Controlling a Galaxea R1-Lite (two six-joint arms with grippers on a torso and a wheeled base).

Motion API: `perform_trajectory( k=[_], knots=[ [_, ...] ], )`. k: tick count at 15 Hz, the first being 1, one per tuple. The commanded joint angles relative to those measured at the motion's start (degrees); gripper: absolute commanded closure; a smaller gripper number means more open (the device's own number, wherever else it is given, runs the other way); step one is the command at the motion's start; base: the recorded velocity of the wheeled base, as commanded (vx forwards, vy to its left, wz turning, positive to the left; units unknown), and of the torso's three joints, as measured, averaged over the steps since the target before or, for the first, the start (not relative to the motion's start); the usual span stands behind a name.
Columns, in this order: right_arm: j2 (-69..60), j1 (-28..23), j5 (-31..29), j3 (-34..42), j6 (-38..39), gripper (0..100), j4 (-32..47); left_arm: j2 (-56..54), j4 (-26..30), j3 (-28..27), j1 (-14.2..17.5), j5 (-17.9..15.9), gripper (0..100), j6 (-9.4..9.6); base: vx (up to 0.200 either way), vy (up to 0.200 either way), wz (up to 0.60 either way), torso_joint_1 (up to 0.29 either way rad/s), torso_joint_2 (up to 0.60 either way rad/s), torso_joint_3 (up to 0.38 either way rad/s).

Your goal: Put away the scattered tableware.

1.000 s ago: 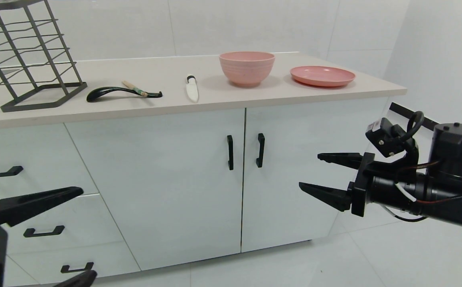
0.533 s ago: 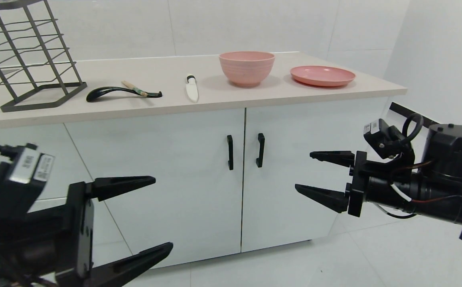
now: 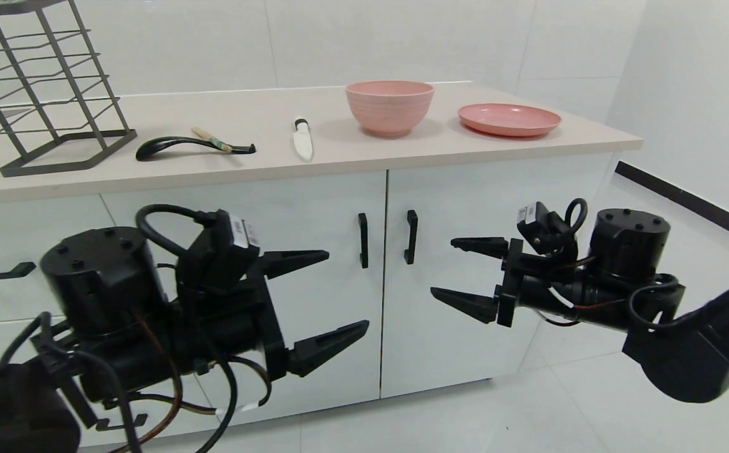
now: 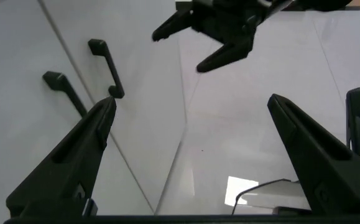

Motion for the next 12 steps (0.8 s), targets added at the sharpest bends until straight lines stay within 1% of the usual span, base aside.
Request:
perform_trajectory(
  k=[1,3,6,8,12],
  knots=[
    [7.47,-1.8,0.42,-3.79,0.01,0,-1.02,6.53,-0.63,-3.73,-1.44,0.74,0,-0.27,0.0,0.0,0.0,0.0,0.0,0.0],
    [9.85,-2.15,0.51,-6.6,0.01,0,-1.38,7.94,-0.63,-6.02,-1.44,1.01,0,-0.18,0.0,0.0,0.0,0.0,0.0,0.0],
    [12.4,-1.01,1.74,-9.33,0.01,0,-1.82,10.67,-1.25,-9.1,-0.91,0.83,0,-0.18,0.0,0.0,0.0,0.0,0.0,0.0],
    [13.63,-0.04,1.92,-10.73,0.01,0,-2.52,11.81,-3.36,-9.71,-0.83,0.92,0,-0.27,0.0,0.0,0.0,0.0,0.0,0.0],
    [15.91,0.13,2.01,-13.9,0.1,0,-3.31,13.48,-5.82,-9.8,-1.0,0.83,0,-0.36,0.0,0.0,0.0,0.0,0.0,0.0]
  ],
)
